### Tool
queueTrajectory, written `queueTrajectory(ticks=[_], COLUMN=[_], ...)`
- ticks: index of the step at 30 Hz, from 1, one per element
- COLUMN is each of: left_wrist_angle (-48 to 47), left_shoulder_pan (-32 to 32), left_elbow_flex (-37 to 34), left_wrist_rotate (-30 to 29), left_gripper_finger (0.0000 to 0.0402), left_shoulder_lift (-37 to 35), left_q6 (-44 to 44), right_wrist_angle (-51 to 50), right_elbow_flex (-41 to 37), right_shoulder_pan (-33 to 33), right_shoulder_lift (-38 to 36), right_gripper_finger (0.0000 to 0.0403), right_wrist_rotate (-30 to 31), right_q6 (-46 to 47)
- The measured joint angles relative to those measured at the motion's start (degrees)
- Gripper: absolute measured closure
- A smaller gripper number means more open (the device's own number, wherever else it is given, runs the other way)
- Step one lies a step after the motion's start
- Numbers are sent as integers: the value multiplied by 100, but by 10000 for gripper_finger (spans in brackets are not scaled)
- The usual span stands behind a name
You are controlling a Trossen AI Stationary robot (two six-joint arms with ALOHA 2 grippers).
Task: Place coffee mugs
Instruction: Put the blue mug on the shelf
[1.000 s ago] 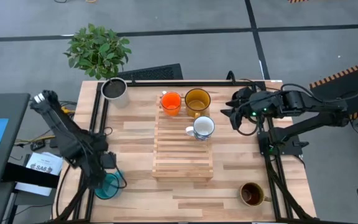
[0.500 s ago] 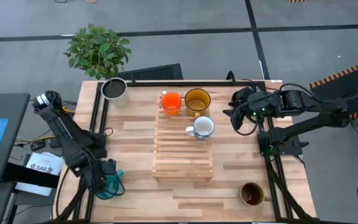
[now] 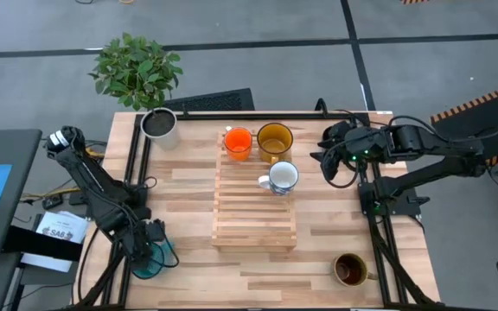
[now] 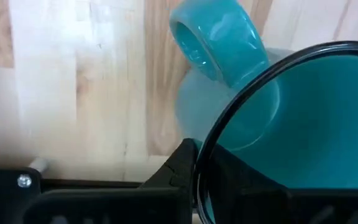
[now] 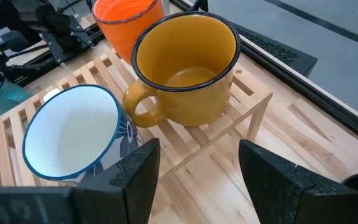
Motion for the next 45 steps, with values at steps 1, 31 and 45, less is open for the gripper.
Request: queueTrajectory(ticks=[1, 31, 45], left_wrist_angle=[-23, -3593, -3332], left_shoulder_pan=[79, 4896, 5217], left_elbow_flex=[35, 7361, 7806], left_wrist_rotate=[49, -263, -666], left_gripper_finger=[392, 401, 395], left_shoulder_lift=[-42, 3257, 3885], left_q6=[53, 5451, 6057], right_wrist_angle=[-1, 36, 31], right_elbow_flex=[0, 0, 0], right_shoulder_pan=[-1, 1, 20], right_shoulder_lift=[0, 13, 13], right_gripper_finger=[158, 158, 158], right_wrist_rotate=[0, 9, 9], right_q6=[0, 4, 107])
